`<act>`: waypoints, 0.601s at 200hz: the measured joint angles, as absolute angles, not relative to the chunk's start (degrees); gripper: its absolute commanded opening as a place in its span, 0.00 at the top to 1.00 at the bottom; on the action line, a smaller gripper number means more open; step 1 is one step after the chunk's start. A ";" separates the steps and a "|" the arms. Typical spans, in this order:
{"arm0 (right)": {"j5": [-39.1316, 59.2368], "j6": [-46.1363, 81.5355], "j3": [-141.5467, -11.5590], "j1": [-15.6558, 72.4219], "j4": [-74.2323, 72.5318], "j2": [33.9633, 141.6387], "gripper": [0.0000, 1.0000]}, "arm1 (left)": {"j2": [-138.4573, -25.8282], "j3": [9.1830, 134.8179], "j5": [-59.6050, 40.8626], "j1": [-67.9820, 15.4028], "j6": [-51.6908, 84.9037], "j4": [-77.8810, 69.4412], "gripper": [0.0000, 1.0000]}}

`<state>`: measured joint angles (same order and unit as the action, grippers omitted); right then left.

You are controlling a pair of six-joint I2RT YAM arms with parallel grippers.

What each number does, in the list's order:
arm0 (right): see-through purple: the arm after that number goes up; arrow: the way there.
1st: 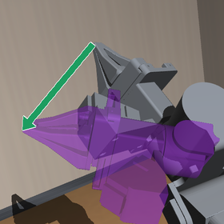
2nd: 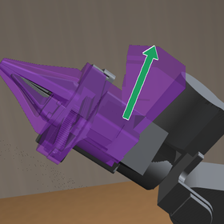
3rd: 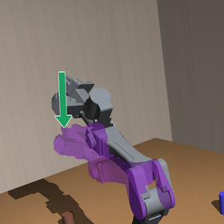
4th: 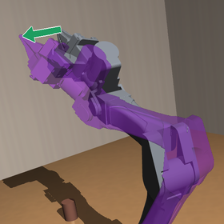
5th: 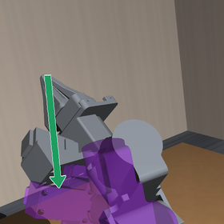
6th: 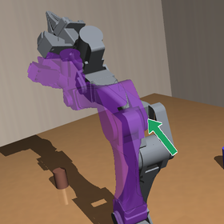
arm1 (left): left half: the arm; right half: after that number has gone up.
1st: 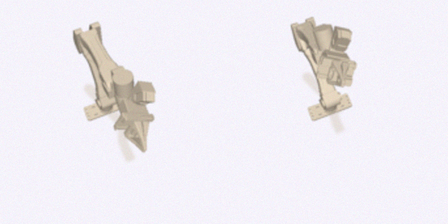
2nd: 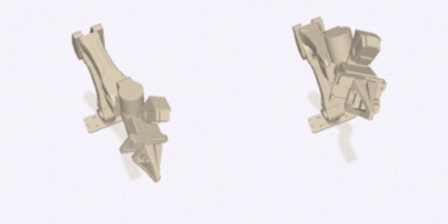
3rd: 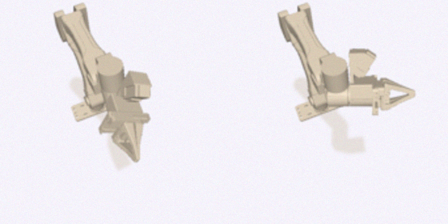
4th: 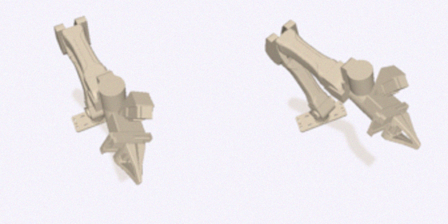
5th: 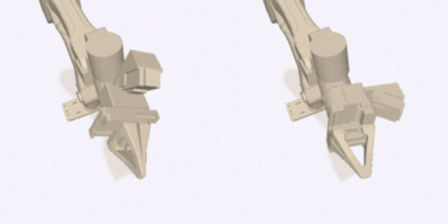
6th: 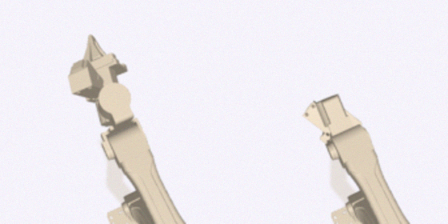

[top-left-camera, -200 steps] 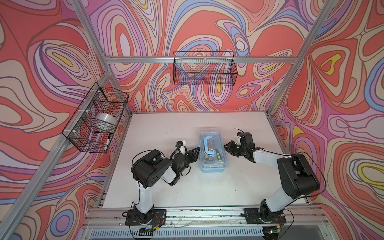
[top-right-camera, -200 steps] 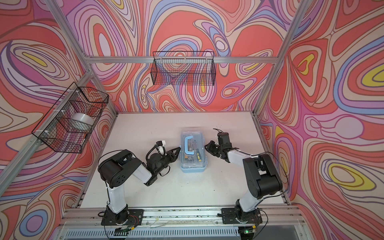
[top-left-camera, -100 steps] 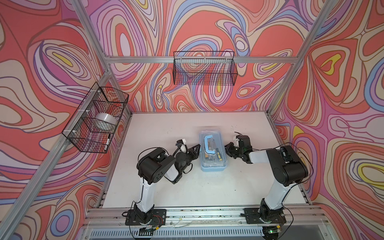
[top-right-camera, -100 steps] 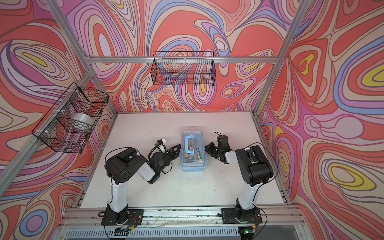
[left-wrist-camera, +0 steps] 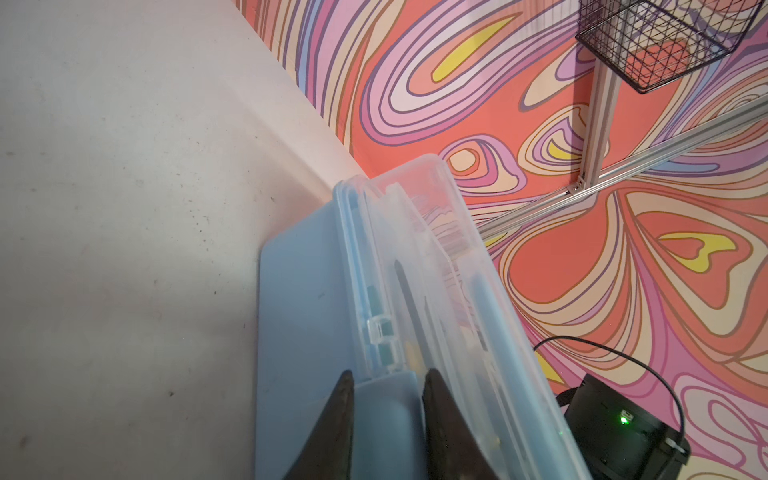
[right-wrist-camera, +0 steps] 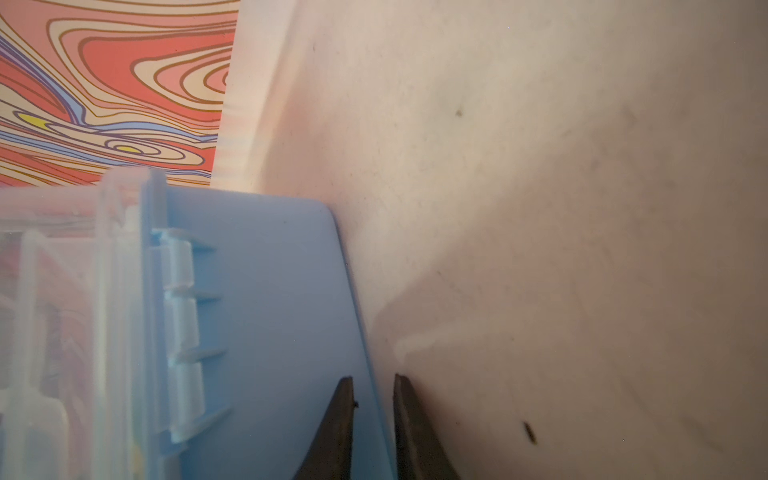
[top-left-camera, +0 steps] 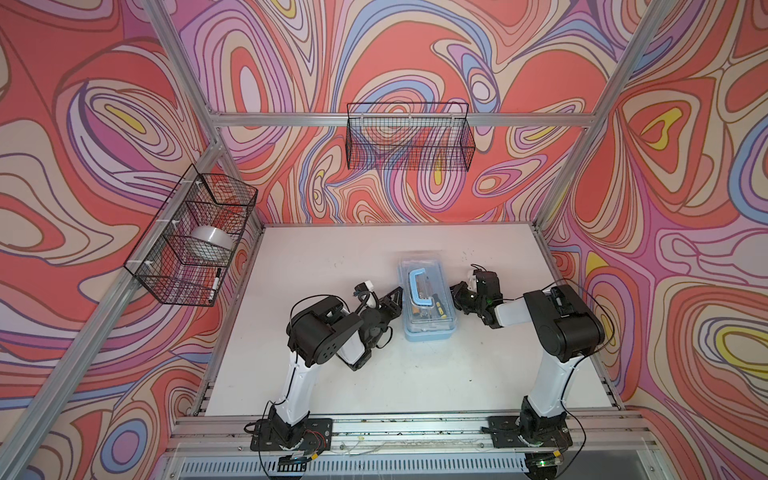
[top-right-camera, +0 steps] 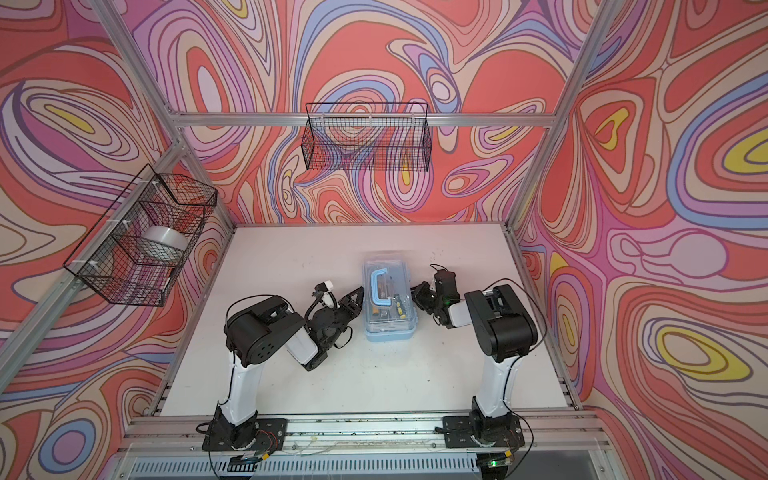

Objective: Pack the tool kit

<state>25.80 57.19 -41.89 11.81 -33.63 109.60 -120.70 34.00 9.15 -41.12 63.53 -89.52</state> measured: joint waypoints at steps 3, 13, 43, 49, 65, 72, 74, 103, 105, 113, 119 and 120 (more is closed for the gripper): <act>25.80 57.39 -41.89 11.81 -33.85 109.67 0.80 | -120.75 34.02 9.23 -41.12 63.55 -89.52 0.72; 25.76 57.78 -41.87 11.79 -34.13 109.80 0.80 | -120.75 34.04 9.56 -41.19 63.66 -89.49 0.71; 25.87 57.69 -41.98 11.86 -33.43 109.69 0.80 | -118.93 33.36 10.13 -41.32 61.95 -87.64 0.68; 25.93 57.56 -42.11 12.01 -32.82 109.49 0.81 | -118.39 33.04 10.11 -41.32 61.63 -87.02 0.68; 25.76 57.32 -42.13 12.56 -30.68 108.36 0.80 | -117.14 32.05 9.39 -40.86 61.52 -85.89 0.67; 25.56 57.28 -42.13 12.80 -29.82 107.79 0.81 | -116.95 31.92 8.69 -40.47 61.52 -85.65 0.67; 25.47 57.25 -42.13 12.84 -29.52 107.61 0.81 | -116.90 31.92 8.45 -40.36 61.52 -85.60 0.67; 23.40 57.30 -41.65 13.72 -26.44 104.38 0.81 | -116.68 31.90 6.96 -39.64 61.52 -85.03 0.64; 23.29 57.28 -41.58 13.76 -26.20 104.14 0.81 | -116.66 31.88 6.94 -39.64 61.52 -85.01 0.64; 22.83 57.12 -41.17 14.09 -24.95 102.83 0.80 | -116.64 31.83 6.92 -39.57 61.52 -84.95 0.62; 22.46 56.90 -40.93 14.33 -23.99 101.84 0.80 | -116.62 31.75 6.92 -39.48 61.52 -84.93 0.62; 22.44 56.86 -40.88 14.37 -23.88 101.73 0.80 | -116.60 31.75 6.92 -39.46 61.49 -84.93 0.62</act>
<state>22.44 56.86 -40.88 14.37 -23.88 101.73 -116.60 31.75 6.92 -39.46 61.49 -84.93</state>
